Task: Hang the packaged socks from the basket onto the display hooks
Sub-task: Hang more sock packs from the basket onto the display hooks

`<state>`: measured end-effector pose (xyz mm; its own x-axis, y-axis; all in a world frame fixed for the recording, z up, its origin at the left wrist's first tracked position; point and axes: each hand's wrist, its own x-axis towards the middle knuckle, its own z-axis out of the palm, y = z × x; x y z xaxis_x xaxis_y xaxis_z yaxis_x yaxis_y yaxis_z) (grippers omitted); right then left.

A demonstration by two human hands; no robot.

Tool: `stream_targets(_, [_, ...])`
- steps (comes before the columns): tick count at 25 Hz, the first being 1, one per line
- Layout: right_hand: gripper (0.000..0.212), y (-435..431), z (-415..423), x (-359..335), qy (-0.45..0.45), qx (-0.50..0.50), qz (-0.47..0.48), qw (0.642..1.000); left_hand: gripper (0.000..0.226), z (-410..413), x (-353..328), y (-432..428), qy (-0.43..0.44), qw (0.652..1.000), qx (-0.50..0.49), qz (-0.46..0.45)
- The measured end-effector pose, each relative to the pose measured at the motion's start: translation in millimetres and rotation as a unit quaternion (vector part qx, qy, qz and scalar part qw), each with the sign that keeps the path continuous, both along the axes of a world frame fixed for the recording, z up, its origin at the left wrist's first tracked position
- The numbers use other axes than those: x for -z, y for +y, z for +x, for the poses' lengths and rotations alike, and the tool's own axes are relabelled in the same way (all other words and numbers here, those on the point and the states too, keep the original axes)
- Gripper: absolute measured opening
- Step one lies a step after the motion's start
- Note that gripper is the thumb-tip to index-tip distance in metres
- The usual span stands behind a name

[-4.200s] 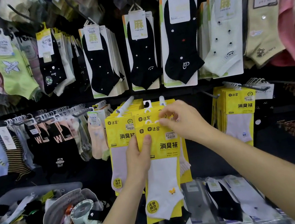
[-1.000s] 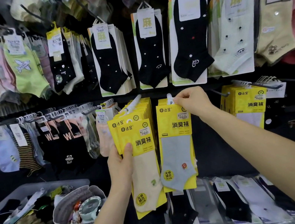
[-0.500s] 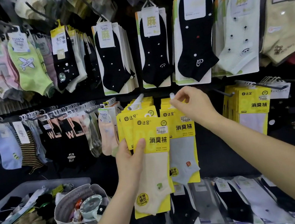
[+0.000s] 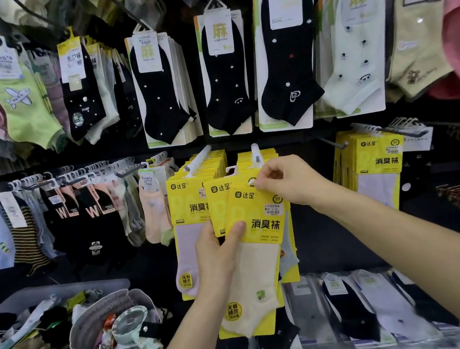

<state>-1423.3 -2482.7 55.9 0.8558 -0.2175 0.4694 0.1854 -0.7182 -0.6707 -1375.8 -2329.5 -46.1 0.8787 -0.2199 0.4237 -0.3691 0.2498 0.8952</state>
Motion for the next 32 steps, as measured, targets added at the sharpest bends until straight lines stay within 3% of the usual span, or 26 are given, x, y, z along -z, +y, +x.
stream_targets(3, [0.022, -8, 3, -3, -0.025, 0.041, 0.043, 0.998, 0.009, 3, 4, -2, 0.015, 1.000, -0.011, 0.014])
stream_targets(7, [0.020, -17, 16, -16, -0.026, 0.090, 0.059, 0.994, 0.008, 11, 11, 8, 0.014, 0.997, -0.076, 0.018])
stream_targets(14, [0.031, -24, 47, -26, 0.020, 0.127, 0.034, 0.991, 0.008, 23, 16, 42, 0.021, 0.990, -0.136, -0.007])
stream_targets(20, [0.023, -31, 46, -21, 0.028, 0.100, 0.058, 0.993, 0.006, 20, 18, 43, 0.013, 0.993, -0.115, 0.018])
stream_targets(22, [0.010, -30, 38, -21, -0.022, 0.123, 0.009, 0.992, 0.007, 13, 18, 34, -0.008, 0.994, -0.099, 0.038])
stream_targets(25, [0.011, -16, 23, -18, -0.117, 0.102, -0.044, 0.987, 0.006, 5, 15, 19, -0.033, 0.994, -0.076, 0.064])
stream_targets(29, [0.015, -7, 11, -7, -0.037, 0.005, -0.062, 0.997, 0.008, -4, 7, -2, -0.033, 0.997, -0.042, 0.063])
stream_targets(32, [0.014, -20, 10, -10, -0.032, 0.028, -0.041, 0.998, 0.011, -8, 1, -16, -0.027, 0.998, -0.024, 0.044])
